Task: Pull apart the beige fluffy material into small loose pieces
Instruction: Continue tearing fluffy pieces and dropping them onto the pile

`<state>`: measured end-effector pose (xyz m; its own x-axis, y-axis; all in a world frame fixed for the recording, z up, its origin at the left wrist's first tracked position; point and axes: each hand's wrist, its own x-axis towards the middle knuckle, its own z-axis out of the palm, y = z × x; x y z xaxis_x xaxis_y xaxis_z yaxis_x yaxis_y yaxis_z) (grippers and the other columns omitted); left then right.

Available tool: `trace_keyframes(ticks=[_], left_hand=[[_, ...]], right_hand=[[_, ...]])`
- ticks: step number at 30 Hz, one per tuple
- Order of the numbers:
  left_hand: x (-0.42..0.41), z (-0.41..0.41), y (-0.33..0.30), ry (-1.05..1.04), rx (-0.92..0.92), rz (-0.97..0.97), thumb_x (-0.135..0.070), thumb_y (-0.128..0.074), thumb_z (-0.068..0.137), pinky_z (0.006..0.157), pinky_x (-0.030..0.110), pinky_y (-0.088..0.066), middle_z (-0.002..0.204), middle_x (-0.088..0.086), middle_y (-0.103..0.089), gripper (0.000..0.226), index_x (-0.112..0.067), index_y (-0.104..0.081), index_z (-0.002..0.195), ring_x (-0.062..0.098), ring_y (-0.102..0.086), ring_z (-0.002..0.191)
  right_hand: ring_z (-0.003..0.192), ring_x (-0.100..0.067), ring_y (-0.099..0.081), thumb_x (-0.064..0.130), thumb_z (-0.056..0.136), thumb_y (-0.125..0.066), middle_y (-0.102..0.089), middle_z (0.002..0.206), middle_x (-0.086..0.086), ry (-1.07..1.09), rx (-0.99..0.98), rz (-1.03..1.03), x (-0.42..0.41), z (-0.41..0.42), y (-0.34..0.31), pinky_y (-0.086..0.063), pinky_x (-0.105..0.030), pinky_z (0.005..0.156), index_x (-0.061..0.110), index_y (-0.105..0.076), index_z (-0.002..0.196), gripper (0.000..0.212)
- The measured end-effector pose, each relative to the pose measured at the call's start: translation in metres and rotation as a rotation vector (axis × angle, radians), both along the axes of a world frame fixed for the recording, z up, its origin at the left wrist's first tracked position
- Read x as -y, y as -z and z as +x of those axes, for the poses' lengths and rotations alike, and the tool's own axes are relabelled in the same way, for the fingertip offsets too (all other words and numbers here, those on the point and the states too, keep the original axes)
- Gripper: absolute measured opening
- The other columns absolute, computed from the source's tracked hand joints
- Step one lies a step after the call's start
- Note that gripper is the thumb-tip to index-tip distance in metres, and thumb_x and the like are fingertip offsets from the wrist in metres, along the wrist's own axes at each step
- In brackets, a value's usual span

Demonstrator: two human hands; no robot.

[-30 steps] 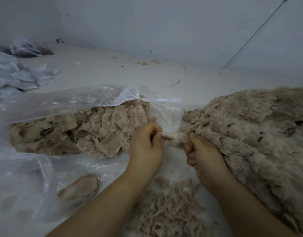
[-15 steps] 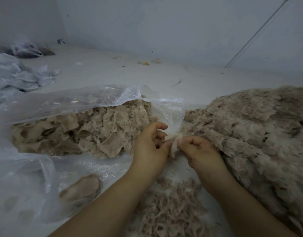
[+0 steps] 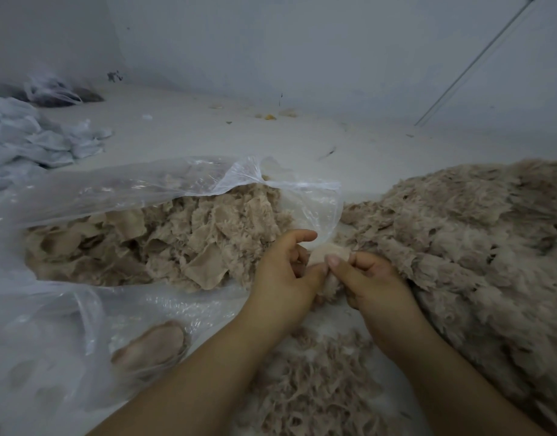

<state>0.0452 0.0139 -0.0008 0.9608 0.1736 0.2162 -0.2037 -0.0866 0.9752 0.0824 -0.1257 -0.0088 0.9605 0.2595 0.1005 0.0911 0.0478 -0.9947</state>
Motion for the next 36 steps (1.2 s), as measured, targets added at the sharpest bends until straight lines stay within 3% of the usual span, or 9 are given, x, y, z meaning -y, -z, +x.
trace_keyframes(ticks=[3, 5, 12, 16, 19, 23, 27, 31, 36], left_hand=[[-0.002, 0.002, 0.0, 0.038, -0.018, -0.04, -0.001, -0.065, 0.09, 0.043, 0.025, -0.047, 0.078, 0.002, -0.065, 0.023, -0.02, -0.064, 0.103, 0.016, -0.059, 0.045], [-0.002, 0.002, 0.0, 0.055, -0.018, -0.053, -0.001, -0.065, 0.089, 0.042, 0.024, -0.046, 0.084, 0.015, -0.067, 0.021, -0.02, -0.065, 0.097, 0.018, -0.059, 0.044], [-0.002, 0.001, 0.0, 0.132, 0.023, -0.029, -0.006, -0.069, 0.088, 0.047, 0.03, -0.05, 0.068, 0.026, -0.047, 0.045, -0.036, -0.054, 0.118, 0.028, -0.049, 0.052], [-0.005, 0.004, 0.001, 0.014, 0.048, -0.1, -0.001, -0.058, 0.094, 0.051, 0.031, -0.046, 0.06, -0.003, -0.049, 0.023, -0.02, -0.06, 0.107, 0.017, -0.049, 0.053], [-0.008, 0.005, 0.001, 0.019, 0.049, -0.072, -0.002, -0.057, 0.095, 0.058, 0.038, -0.049, 0.061, -0.007, -0.049, 0.02, -0.02, -0.061, 0.103, 0.014, -0.049, 0.058], [-0.004, 0.0, -0.003, 0.172, 0.04, 0.009, -0.005, -0.059, 0.095, 0.047, 0.033, -0.048, 0.068, 0.018, -0.052, 0.012, -0.015, -0.063, 0.1, 0.016, -0.048, 0.052], [-0.005, 0.0, -0.003, 0.11, 0.027, -0.094, -0.006, -0.065, 0.091, 0.044, 0.031, -0.045, 0.068, 0.022, -0.052, 0.013, -0.015, -0.063, 0.099, 0.024, -0.051, 0.051], [-0.007, 0.0, -0.003, 0.205, -0.073, -0.23, -0.016, -0.074, 0.084, 0.038, 0.024, -0.041, 0.072, 0.029, -0.063, 0.026, -0.008, -0.059, 0.103, 0.026, -0.057, 0.043], [-0.006, 0.002, 0.002, 0.2, -0.103, -0.222, -0.005, -0.069, 0.088, 0.036, 0.023, -0.041, 0.061, 0.019, -0.064, 0.007, -0.001, -0.064, 0.085, 0.021, -0.054, 0.038]], right_hand=[[0.038, 0.0, -0.044, 0.022, 0.094, -0.06, -0.051, 0.048, 0.006, -0.012, -0.02, 0.044, -0.001, 0.0, 0.0, -0.034, -0.011, 0.039, 0.007, -0.07, 0.073, 0.029], [0.037, 0.001, -0.048, 0.022, 0.097, -0.054, -0.051, 0.043, 0.01, -0.003, -0.054, 0.088, -0.002, 0.001, 0.002, -0.036, -0.009, 0.038, 0.025, -0.067, 0.053, 0.046], [0.049, -0.01, -0.058, 0.026, 0.095, -0.057, -0.06, 0.055, -0.002, 0.015, -0.11, 0.148, -0.002, -0.003, -0.003, -0.046, -0.02, 0.047, 0.004, -0.064, 0.079, 0.029], [0.041, -0.005, -0.03, 0.017, 0.095, -0.059, -0.038, 0.05, 0.005, 0.048, -0.151, 0.1, -0.001, 0.0, -0.001, -0.03, -0.016, 0.038, 0.02, -0.056, 0.062, 0.033], [0.042, -0.008, -0.038, 0.015, 0.091, -0.062, -0.044, 0.053, -0.001, 0.034, -0.139, 0.091, 0.001, 0.0, -0.001, -0.034, -0.016, 0.039, 0.014, -0.059, 0.07, 0.021], [0.074, -0.032, -0.07, 0.036, 0.08, -0.069, -0.07, 0.085, -0.025, -0.116, -0.083, 0.138, 0.0, -0.006, -0.006, -0.056, -0.034, 0.063, -0.007, -0.064, 0.086, 0.043], [0.069, -0.038, -0.068, 0.028, 0.086, -0.063, -0.067, 0.081, -0.033, -0.131, -0.103, 0.184, 0.0, -0.009, -0.01, -0.057, -0.039, 0.062, -0.013, -0.061, 0.085, 0.041], [0.078, -0.043, -0.059, 0.028, 0.093, -0.06, -0.06, 0.083, -0.038, -0.008, -0.152, 0.128, -0.001, -0.01, -0.011, -0.05, -0.067, 0.084, -0.014, -0.058, 0.1, 0.043], [0.076, -0.054, -0.055, 0.024, 0.096, -0.057, -0.056, 0.08, -0.037, 0.008, -0.243, 0.154, -0.002, -0.009, -0.01, -0.043, -0.075, 0.085, -0.015, -0.05, 0.104, 0.04]])
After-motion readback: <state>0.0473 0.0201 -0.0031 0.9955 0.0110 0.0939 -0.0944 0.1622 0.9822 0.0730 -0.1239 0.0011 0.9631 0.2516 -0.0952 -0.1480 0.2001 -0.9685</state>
